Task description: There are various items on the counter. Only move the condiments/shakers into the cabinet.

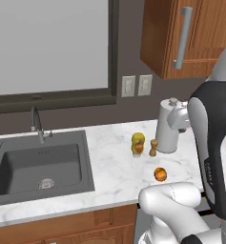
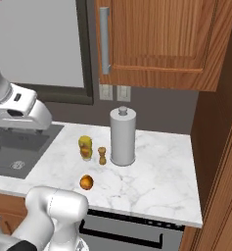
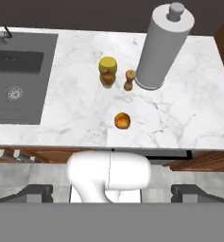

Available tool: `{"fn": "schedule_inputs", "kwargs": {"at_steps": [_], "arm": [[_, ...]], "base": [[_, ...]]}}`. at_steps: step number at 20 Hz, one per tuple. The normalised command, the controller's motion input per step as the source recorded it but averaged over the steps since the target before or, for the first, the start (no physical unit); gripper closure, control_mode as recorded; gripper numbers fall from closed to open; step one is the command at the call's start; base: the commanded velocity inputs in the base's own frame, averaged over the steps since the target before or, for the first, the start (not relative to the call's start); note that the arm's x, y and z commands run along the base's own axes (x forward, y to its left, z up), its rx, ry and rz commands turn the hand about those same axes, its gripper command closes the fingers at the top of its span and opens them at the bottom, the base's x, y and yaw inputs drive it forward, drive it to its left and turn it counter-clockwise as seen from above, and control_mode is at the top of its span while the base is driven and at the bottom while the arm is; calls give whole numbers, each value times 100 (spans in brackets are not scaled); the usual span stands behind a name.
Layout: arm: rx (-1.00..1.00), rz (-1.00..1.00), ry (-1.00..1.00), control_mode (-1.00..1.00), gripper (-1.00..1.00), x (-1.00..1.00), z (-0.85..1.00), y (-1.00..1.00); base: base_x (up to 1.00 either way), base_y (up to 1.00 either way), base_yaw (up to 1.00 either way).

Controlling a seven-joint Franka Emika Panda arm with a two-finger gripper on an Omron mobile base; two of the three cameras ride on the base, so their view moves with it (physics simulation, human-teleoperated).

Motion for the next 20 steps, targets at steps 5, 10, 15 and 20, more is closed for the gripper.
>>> {"fn": "schedule_inputs", "kwargs": {"at_steps": [5,10,15,20], "arm": [[0,-6,0,-100,-100,-8,-58,25],[-1,-25,0,-100,-100,46,-57,65],[-3,-32,0,-100,-100,91,-21,53],[-2,-34,0,-100,-100,93,-13,26]], "base": [[0,0,0],[0,0,0],[0,0,0],[0,0,0]]}}
